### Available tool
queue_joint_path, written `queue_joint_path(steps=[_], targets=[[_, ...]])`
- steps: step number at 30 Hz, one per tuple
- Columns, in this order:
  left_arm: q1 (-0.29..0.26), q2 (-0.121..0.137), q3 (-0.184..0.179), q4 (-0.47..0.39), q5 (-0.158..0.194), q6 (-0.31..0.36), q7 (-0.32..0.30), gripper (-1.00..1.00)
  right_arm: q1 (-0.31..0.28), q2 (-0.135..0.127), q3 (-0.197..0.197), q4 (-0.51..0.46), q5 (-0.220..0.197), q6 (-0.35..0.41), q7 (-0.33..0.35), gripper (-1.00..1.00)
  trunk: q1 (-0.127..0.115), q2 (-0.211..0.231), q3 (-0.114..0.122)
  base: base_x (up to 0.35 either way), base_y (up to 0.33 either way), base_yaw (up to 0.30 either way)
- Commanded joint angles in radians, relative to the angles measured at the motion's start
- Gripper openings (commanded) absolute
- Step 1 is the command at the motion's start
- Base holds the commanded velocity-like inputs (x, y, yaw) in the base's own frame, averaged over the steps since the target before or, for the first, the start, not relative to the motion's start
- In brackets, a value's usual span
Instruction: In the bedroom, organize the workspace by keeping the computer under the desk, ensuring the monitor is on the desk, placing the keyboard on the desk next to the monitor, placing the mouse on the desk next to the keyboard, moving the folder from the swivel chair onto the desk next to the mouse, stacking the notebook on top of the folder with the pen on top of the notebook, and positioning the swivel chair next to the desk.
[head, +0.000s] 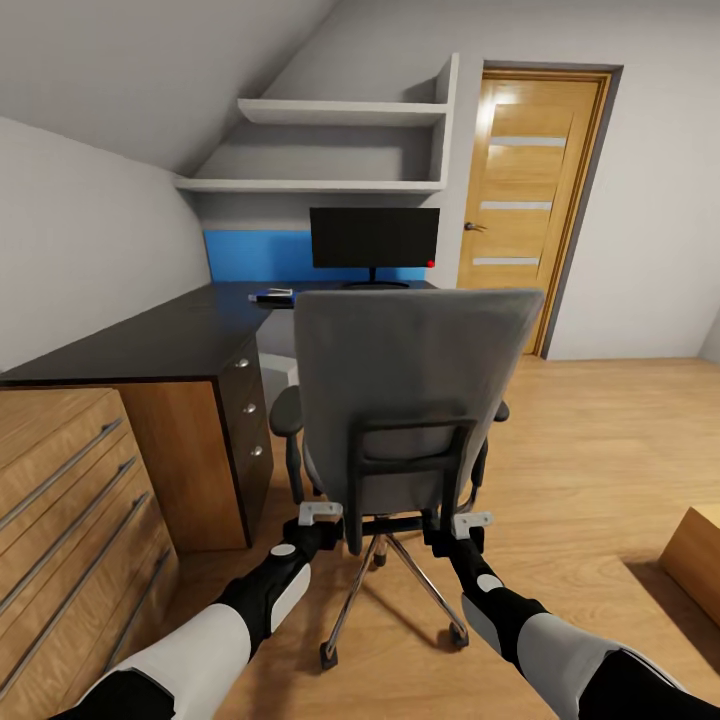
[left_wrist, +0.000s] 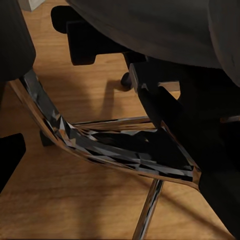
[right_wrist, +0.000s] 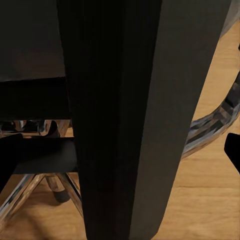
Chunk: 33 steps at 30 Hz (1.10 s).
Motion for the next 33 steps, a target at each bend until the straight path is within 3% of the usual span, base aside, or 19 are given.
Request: queue_joint_path(steps=[1, 11, 33], targets=[[-0.001, 0.000, -0.005, 0.001, 0.006, 0.000, 0.007, 1.00, -0.001, 0.000, 0.009, 0.000, -0.003, -0.002, -0.007, 1.00, 0.000, 0.000, -0.001, 0.000, 0.000, 0.000], [-0.001, 0.000, -0.005, 0.006, 0.005, -0.002, 0.007, 1.00, -0.001, 0.001, 0.009, 0.000, -0.004, -0.002, -0.007, 1.00, 0.000, 0.000, -0.001, 0.076, 0.000, 0.000], [-0.001, 0.000, -0.005, 0.006, 0.005, -0.001, 0.010, 1.00, -0.001, 0.000, 0.008, 0.001, -0.003, -0.002, -0.011, 1.00, 0.000, 0.000, -0.001, 0.316, 0.000, 0.000]])
